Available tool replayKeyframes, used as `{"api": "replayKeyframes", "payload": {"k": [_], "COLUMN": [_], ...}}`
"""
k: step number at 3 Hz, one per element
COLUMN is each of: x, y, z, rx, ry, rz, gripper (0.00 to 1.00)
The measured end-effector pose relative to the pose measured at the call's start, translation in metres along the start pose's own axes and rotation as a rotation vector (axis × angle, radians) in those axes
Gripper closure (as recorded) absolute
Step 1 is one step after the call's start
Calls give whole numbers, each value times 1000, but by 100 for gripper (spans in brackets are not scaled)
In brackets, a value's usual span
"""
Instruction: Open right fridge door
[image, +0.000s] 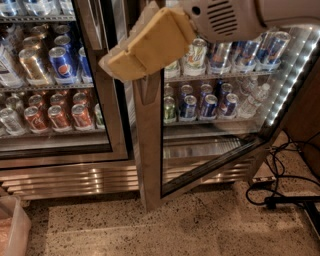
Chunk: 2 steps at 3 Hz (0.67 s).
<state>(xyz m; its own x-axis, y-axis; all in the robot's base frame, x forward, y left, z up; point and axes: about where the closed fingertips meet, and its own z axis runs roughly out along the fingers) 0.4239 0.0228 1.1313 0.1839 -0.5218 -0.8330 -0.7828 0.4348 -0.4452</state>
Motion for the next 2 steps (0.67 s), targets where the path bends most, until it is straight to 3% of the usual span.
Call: {"api": "replayKeyframes", "payload": {"k": [2], "x": [0], "y": [0], "z": [0], "rx": [0], "ry": [0], "rz": [0], "gripper": [0]}}
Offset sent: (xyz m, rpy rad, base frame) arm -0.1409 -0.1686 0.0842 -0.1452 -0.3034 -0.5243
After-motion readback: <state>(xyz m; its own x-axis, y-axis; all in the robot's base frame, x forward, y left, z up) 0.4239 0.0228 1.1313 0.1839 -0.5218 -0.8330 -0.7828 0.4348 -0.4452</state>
